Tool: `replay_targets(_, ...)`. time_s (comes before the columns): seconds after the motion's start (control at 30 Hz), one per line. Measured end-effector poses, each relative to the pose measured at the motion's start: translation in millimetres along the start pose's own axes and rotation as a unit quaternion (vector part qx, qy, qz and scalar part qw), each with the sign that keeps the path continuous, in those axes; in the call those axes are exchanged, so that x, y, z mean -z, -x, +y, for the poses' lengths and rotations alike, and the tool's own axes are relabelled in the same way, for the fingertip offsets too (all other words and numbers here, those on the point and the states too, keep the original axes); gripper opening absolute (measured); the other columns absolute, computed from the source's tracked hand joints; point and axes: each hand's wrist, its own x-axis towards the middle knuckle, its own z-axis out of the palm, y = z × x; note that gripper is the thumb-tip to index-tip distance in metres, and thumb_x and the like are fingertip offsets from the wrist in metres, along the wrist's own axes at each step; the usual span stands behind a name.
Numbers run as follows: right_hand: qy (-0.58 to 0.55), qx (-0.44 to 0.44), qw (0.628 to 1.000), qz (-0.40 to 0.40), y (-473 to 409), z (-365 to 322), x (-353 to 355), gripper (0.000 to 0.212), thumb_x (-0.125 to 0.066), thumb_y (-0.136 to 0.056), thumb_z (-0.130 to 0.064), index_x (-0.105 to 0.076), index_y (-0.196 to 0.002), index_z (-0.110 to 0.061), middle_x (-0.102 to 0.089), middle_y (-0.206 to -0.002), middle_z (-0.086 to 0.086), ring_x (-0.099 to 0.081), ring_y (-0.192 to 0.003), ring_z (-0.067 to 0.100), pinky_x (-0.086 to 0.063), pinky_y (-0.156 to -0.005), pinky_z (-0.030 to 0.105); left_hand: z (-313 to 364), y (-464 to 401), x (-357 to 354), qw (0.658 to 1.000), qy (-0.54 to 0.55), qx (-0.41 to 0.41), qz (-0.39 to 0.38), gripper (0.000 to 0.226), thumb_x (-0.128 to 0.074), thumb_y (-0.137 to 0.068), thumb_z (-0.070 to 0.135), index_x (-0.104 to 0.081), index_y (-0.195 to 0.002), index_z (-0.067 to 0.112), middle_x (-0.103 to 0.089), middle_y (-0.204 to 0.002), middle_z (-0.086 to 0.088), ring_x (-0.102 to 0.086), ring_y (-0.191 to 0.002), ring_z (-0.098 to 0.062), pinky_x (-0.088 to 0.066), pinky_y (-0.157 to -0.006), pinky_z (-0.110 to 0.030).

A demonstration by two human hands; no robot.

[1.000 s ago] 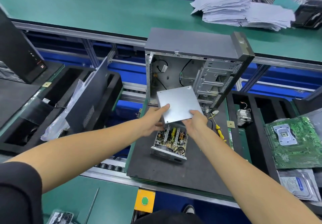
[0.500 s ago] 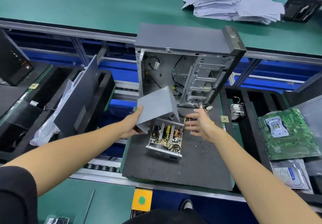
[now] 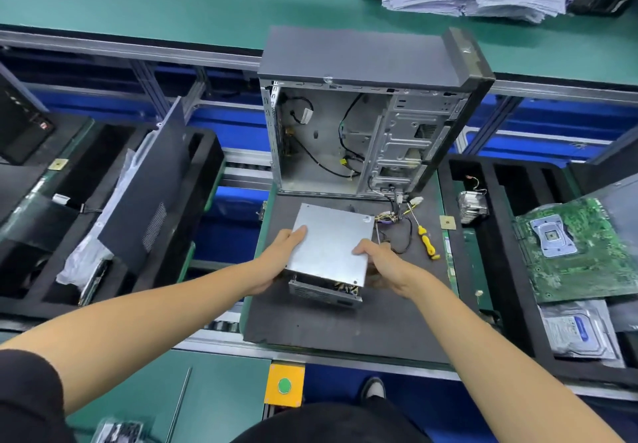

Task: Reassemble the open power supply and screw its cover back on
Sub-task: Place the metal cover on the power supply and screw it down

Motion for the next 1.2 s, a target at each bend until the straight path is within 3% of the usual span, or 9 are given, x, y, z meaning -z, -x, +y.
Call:
replay_targets(0.1, 0.017, 0.005, 1.000, -0.009, 4, 1, 1, 0.097, -0.073, -0.058, -0.056, -0.034, -0.137, -0.015, -0.045, -0.145, 0.018, -0.045, -0.129, 0.033, -0.034, -0.114, 0.058, -5, 3, -3, 1.000, 0.003, -0.005, 0.010, 0.097, -0.048, -0.076, 0.088, -0.043, -0.147, 0.022, -0.046, -0.156, 0.000, -0.041, -0.144, -0.026, -0.027, -0.123, -0.052)
replay_targets(0.27, 0.027, 0.022, 0.999, 0.001, 13, 0, 0, 0.081, -0.073, -0.055, -0.052, -0.040, -0.121, -0.017, -0.052, -0.132, 0.015, -0.052, -0.123, 0.032, -0.044, -0.106, 0.057, -17, 6, -12, 0.998, -0.041, -0.020, 0.042, 0.070, -0.036, -0.100, 0.071, -0.033, -0.153, 0.026, -0.037, -0.157, 0.011, -0.034, -0.140, -0.011, -0.023, -0.111, -0.033)
replay_targets(0.5, 0.004, 0.029, 1.000, -0.002, 14, -1, 3, 0.073, -0.074, -0.061, -0.048, -0.042, -0.119, -0.018, -0.058, -0.130, 0.019, -0.058, -0.121, 0.031, -0.059, -0.084, 0.046, -11, 12, -11, 0.996, -0.066, -0.030, 0.050, 0.073, -0.036, -0.101, 0.068, -0.031, -0.157, 0.021, -0.034, -0.146, 0.020, -0.031, -0.137, -0.005, -0.022, -0.109, -0.030)
replay_targets(0.63, 0.028, 0.029, 0.999, 0.003, 15, 3, 5, 0.066, -0.073, -0.064, -0.050, -0.045, -0.114, -0.018, -0.059, -0.126, 0.018, -0.059, -0.118, 0.032, -0.057, -0.091, 0.053, -12, 12, -10, 0.995, -0.071, -0.042, 0.055, 0.067, -0.040, -0.098, 0.072, -0.042, -0.146, 0.025, -0.049, -0.141, 0.013, -0.045, -0.135, -0.014, -0.030, -0.105, -0.033)
replay_targets(0.77, 0.053, 0.032, 0.998, 0.028, 16, 6, 4, 0.062, -0.070, -0.064, -0.060, -0.050, -0.109, -0.022, -0.059, -0.110, 0.008, -0.059, -0.100, 0.022, -0.047, -0.083, 0.041, -12, 13, -11, 0.996, -0.064, -0.032, 0.049, 0.064, -0.040, -0.098, 0.072, -0.040, -0.145, 0.028, -0.045, -0.141, 0.017, -0.042, -0.132, -0.010, -0.028, -0.107, -0.034)
replay_targets(0.87, 0.052, 0.029, 0.997, 0.042, 11, 10, 1, 0.066, -0.070, -0.063, -0.061, -0.048, -0.110, -0.021, -0.060, -0.116, 0.014, -0.060, -0.112, 0.031, -0.048, -0.100, 0.052, -11, 10, -10, 0.998, -0.046, -0.022, 0.043, 0.058, -0.041, -0.099, 0.070, -0.045, -0.137, 0.027, -0.054, -0.137, 0.012, -0.048, -0.131, -0.014, -0.031, -0.107, -0.035)
replay_targets(0.97, 0.043, 0.031, 0.998, 0.044, 10, 11, 0, 0.065, -0.072, -0.064, -0.060, -0.049, -0.111, -0.021, -0.061, -0.112, 0.010, -0.062, -0.107, 0.029, -0.046, -0.104, 0.059, -14, 9, -11, 0.998, -0.050, -0.019, 0.039, 0.059, -0.040, -0.099, 0.070, -0.045, -0.139, 0.027, -0.053, -0.139, 0.012, -0.049, -0.129, -0.011, -0.031, -0.106, -0.034)
replay_targets(1.1, 0.048, 0.019, 0.998, 0.045, 15, 15, -5, 0.065, -0.065, -0.061, -0.064, -0.053, -0.112, -0.024, -0.054, -0.127, 0.013, -0.054, -0.107, 0.027, -0.049, -0.085, 0.043, -23, 2, -14, 0.991, -0.111, -0.001, 0.076, 0.067, -0.036, -0.092, 0.082, -0.041, -0.143, 0.038, -0.035, -0.142, 0.007, -0.038, -0.127, -0.015, -0.025, -0.115, -0.043)
replay_targets(1.2, 0.086, 0.004, 0.994, 0.073, 18, 17, -7, 0.074, -0.055, -0.061, -0.070, -0.053, -0.124, -0.031, -0.036, -0.130, 0.004, -0.037, -0.121, 0.028, -0.040, -0.099, 0.045, -25, -3, -9, 0.984, -0.148, 0.033, 0.091, 0.075, -0.033, -0.082, 0.090, -0.039, -0.143, 0.046, -0.023, -0.134, 0.002, -0.027, -0.123, -0.016, -0.019, -0.120, -0.049)
